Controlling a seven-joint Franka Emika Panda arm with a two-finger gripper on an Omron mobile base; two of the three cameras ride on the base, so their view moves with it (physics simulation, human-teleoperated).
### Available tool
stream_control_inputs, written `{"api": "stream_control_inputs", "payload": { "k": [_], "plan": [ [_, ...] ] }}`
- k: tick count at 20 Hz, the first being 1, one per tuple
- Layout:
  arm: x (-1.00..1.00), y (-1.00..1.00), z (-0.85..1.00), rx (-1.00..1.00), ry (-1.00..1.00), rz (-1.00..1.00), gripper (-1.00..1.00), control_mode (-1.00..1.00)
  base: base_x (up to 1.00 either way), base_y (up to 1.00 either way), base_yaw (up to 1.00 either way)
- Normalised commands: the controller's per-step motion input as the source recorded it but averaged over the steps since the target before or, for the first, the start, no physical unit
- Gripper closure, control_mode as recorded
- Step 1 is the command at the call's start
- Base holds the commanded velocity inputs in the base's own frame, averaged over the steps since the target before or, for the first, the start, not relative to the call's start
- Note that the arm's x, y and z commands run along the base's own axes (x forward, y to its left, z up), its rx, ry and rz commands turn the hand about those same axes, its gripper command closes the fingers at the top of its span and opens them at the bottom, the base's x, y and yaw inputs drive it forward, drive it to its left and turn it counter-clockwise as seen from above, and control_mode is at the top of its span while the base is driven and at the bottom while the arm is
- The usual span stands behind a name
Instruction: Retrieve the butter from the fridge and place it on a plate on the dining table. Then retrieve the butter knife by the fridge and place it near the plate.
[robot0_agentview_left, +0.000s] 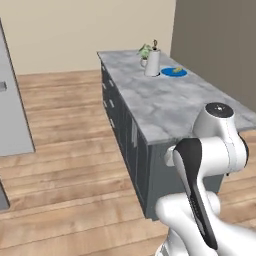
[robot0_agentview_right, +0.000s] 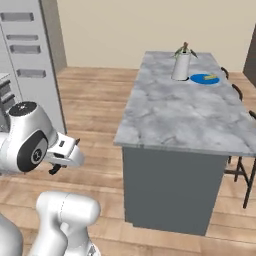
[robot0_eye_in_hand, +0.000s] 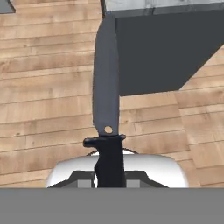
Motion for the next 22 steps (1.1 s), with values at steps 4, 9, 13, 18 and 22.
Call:
{"api": "stream_control_inputs", "payload": {
  "k": [4,9,13,18,22],
  "plan": [
    [0.0,0.0,0.0,0.0,0.0,0.0,1.0,1.0,0.48,-1.0,-0.2],
    [0.0,0.0,0.0,0.0,0.0,0.0,1.0,1.0,0.38,-1.0,-0.14],
    [0.0,0.0,0.0,0.0,0.0,0.0,1.0,1.0,0.39,-1.0,-0.14],
    [0.0,0.0,0.0,0.0,0.0,0.0,1.0,1.0,0.48,-1.0,-0.09],
    [0.0,0.0,0.0,0.0,0.0,0.0,1.0,1.0,0.54,-1.0,-0.03]
  ]
}}
